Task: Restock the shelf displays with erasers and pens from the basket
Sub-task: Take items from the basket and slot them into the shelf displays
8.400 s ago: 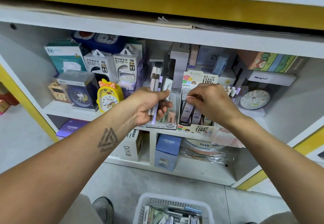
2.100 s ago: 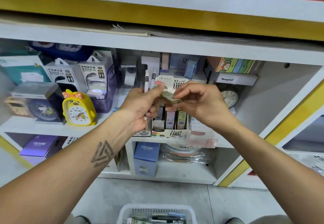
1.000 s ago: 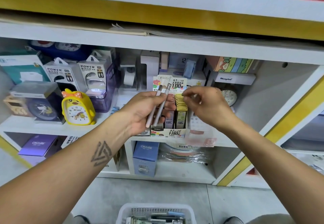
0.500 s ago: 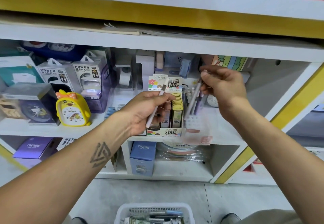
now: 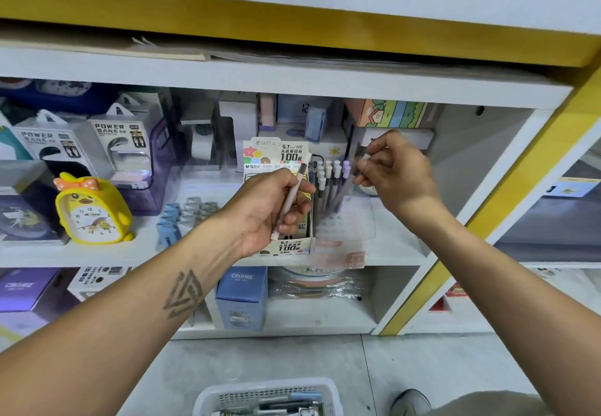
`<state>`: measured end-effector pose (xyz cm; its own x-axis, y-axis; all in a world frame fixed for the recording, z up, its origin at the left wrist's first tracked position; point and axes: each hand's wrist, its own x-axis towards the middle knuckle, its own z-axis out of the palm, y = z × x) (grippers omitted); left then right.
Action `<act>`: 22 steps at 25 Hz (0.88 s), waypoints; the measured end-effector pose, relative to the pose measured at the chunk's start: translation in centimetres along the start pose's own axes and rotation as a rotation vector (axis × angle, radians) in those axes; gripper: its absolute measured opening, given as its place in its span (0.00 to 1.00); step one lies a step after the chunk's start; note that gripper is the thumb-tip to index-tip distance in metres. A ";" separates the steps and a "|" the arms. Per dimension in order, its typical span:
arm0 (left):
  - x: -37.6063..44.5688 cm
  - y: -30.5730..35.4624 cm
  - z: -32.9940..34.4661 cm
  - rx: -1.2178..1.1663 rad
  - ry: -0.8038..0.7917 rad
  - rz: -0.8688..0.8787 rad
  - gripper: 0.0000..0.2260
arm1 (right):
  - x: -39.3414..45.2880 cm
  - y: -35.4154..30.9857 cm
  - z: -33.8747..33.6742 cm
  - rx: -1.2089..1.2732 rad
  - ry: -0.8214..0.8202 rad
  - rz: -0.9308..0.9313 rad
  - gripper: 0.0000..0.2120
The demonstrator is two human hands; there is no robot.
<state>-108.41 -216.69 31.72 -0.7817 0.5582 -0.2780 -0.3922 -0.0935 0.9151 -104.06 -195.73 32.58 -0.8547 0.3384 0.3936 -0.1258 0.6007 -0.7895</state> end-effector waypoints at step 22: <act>-0.8 0.2 -1.1 -0.014 -0.013 0.077 0.06 | -1.4 -1.9 2.6 -0.240 -0.156 -0.189 0.09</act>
<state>-108.40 -218.09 31.78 -0.8039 0.5592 -0.2029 -0.3377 -0.1482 0.9295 -103.89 -199.24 32.31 -0.8968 0.1007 0.4308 -0.1833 0.8017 -0.5689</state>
